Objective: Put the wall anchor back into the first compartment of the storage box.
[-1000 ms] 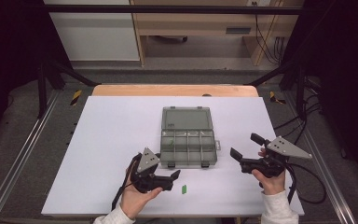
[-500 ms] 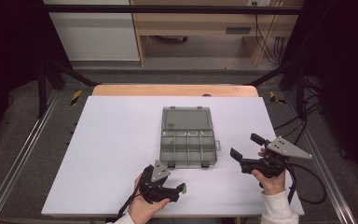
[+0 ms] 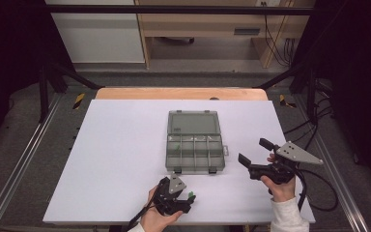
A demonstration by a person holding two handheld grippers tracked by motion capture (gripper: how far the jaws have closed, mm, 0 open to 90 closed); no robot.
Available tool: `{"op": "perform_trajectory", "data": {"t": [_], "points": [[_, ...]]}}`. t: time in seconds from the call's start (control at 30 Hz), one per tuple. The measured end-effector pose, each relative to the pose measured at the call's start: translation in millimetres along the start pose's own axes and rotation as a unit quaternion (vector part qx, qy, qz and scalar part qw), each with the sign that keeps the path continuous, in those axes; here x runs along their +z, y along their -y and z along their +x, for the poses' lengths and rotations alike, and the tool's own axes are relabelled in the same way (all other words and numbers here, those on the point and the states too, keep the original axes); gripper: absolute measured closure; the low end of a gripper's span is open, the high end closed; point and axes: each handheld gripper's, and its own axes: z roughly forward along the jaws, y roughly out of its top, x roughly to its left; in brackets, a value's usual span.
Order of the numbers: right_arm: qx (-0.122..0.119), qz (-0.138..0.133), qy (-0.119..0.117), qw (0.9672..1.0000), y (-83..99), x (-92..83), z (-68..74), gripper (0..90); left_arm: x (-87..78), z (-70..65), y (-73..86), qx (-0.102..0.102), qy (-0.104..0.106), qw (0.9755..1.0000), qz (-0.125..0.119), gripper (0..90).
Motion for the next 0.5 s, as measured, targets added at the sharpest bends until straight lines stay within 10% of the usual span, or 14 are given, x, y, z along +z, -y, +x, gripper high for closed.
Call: {"op": "perform_trajectory", "data": {"t": [0.5], "points": [[-0.001, 0.000, -0.001, 1.0000, -0.3, -0.2, 0.1, 3.2, 2.2, -5.5, 0.3, 0.019, -0.002, 0.9996, 0.019, 62.0]]}}
